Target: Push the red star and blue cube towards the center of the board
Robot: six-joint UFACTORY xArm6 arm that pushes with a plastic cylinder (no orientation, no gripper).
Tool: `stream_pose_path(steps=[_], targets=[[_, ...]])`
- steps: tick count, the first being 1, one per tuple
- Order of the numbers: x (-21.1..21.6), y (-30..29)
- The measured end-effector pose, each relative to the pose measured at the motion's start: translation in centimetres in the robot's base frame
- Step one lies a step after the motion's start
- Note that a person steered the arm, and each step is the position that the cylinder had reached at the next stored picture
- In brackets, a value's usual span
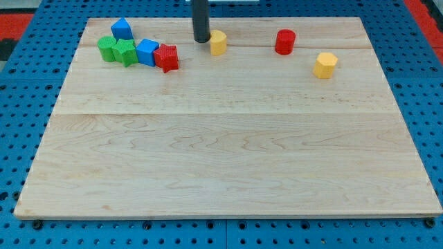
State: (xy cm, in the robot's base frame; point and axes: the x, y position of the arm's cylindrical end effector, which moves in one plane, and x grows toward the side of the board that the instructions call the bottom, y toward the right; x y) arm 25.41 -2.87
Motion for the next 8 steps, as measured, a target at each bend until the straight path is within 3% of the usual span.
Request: stream_pose_path(steps=[2, 3, 5, 6, 7, 8], targets=[[2.3, 0.0], [-2.7, -4.0], [0.7, -12.7], [3.1, -14.3], [7.1, -11.0], [8.0, -9.7]])
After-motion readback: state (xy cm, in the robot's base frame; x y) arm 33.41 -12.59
